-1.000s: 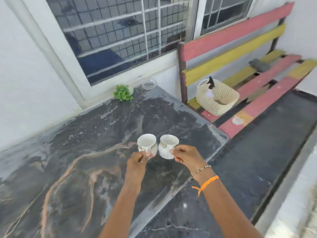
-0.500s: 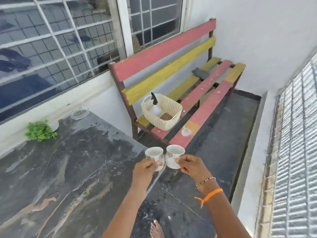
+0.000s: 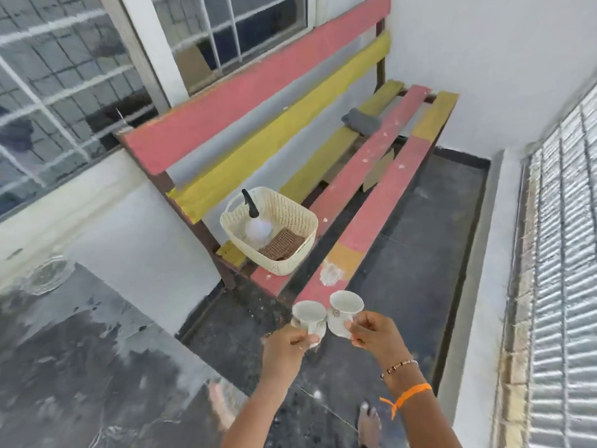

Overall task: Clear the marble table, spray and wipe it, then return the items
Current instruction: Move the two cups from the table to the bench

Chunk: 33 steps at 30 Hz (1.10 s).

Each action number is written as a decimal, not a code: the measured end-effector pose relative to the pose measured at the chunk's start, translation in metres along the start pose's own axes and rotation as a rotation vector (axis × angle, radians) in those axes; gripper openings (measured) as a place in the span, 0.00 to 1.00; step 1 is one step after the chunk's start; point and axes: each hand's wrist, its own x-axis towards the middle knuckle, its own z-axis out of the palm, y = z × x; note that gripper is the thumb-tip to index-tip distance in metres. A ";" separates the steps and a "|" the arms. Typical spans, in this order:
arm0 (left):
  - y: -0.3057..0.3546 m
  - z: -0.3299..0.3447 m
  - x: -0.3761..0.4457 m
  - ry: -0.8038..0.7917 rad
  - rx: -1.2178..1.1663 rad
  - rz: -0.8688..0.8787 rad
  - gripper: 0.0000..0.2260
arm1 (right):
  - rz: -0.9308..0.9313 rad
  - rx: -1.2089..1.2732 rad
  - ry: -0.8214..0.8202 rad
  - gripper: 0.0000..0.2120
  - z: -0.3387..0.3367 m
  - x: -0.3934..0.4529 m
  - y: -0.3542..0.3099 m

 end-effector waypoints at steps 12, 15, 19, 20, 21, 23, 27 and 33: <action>-0.018 0.093 0.136 0.265 0.067 -0.229 0.10 | 0.095 -0.319 -0.136 0.13 -0.008 0.187 0.041; -0.030 0.105 0.165 0.319 0.084 -0.218 0.08 | 0.089 -0.370 -0.132 0.13 -0.003 0.218 0.052; -0.041 0.113 0.188 0.357 0.125 -0.170 0.07 | 0.044 -0.401 -0.100 0.13 0.007 0.239 0.062; -0.044 0.116 0.191 0.359 0.129 -0.170 0.06 | 0.026 -0.407 -0.101 0.11 0.009 0.243 0.066; -0.048 0.119 0.194 0.362 0.118 -0.173 0.06 | 0.007 -0.408 -0.101 0.09 0.011 0.245 0.070; -0.054 0.126 0.195 0.360 0.075 -0.181 0.06 | -0.024 -0.409 -0.093 0.08 0.012 0.249 0.078; -0.059 0.137 0.193 0.316 0.036 -0.178 0.06 | -0.061 -0.409 -0.090 0.10 0.012 0.251 0.090; -0.064 0.149 0.186 0.243 0.022 -0.200 0.05 | -0.030 -0.421 -0.092 0.07 0.011 0.247 0.098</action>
